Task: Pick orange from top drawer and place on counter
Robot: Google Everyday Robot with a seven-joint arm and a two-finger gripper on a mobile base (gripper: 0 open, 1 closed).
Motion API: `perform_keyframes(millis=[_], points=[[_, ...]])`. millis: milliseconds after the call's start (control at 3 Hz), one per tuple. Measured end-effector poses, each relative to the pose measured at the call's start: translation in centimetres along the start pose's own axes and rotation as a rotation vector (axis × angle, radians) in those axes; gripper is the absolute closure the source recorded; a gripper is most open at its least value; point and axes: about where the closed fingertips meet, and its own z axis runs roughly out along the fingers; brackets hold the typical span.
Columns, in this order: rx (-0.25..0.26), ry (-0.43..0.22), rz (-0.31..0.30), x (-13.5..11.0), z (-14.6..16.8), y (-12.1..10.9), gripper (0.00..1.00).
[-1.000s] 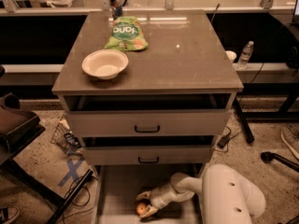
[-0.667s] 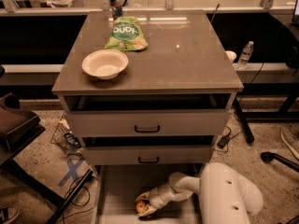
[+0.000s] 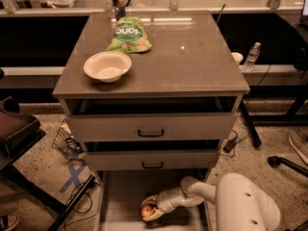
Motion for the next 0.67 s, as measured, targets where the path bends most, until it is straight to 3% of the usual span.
perform_keyframes(millis=[333, 667], points=[[0.031, -0.150, 0.038, -4.3, -6.0, 0.1, 1.00], [0.082, -0.281, 0.100, -8.4, -16.3, 0.0, 1.00]])
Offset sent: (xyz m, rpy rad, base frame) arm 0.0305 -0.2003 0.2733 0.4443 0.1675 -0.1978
